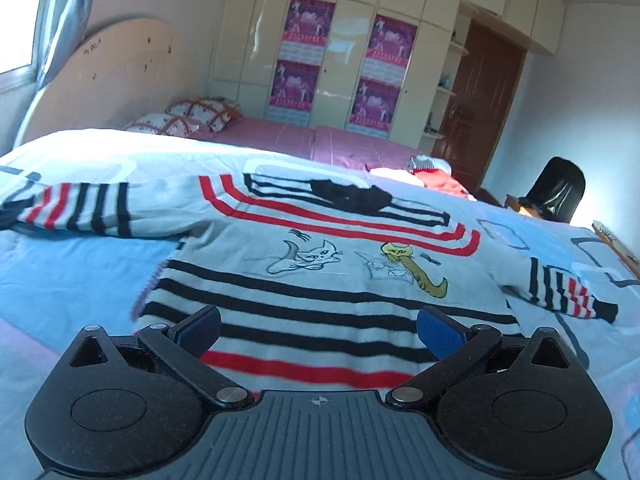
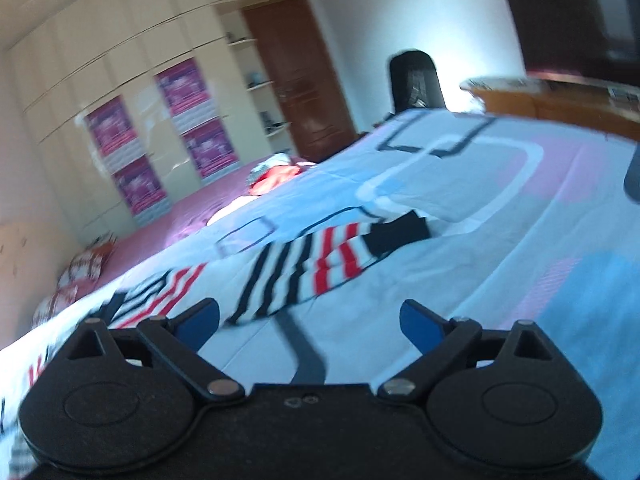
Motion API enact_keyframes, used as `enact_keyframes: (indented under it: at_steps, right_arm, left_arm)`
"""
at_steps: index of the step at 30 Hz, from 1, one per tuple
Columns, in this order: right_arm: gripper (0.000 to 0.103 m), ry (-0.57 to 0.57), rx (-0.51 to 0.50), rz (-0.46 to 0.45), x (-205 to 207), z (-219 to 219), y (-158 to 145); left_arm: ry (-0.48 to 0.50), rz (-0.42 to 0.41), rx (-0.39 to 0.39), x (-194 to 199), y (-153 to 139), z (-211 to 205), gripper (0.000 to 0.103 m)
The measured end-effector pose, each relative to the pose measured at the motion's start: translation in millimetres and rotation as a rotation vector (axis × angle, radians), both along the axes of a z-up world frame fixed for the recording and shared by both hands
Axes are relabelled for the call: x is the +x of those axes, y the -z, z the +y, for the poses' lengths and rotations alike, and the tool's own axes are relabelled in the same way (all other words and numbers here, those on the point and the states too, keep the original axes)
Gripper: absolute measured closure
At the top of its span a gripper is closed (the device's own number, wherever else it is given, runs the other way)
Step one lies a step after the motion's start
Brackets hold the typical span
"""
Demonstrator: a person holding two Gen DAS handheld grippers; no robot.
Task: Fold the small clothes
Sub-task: 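Reach the right tool to the striped sleeve cuff and grasp it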
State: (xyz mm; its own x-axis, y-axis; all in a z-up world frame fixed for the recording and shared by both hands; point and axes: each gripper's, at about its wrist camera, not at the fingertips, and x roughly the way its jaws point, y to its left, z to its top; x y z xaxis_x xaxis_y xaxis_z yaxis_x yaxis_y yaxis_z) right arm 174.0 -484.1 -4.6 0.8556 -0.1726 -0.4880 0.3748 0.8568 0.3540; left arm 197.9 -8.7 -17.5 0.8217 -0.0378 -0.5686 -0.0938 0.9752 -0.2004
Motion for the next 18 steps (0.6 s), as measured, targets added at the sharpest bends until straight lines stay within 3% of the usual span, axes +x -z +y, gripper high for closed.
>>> enact_keyframes:
  at_steps: [6,11,12,13,15,18]
  right_arm:
    - [0.009,0.148,0.184,0.009,77,-81,49]
    - [0.015,0.179,0.302,0.017,116,-111,86]
    - [0.023,0.181,0.318,0.015,120,-113,90]
    - [0.049,0.184,0.308,0.017,125,-113,91]
    - [0.079,0.187,0.329,0.058,133,-116,95]
    - [0.077,0.2,0.382,0.031,127,-121,96]
  left_arm:
    - [0.039,0.081,0.014,71,26,-42,0.0]
    - [0.074,0.124,0.017,103,39,-77,0.0]
    - [0.081,0.129,0.016,106,40,-82,0.0]
    - [0.087,0.137,0.017,107,41,-86,0.0]
    - [0.099,0.15,0.018,110,44,-94,0.0]
    - [0.117,0.165,0.019,114,47,-103,0.0]
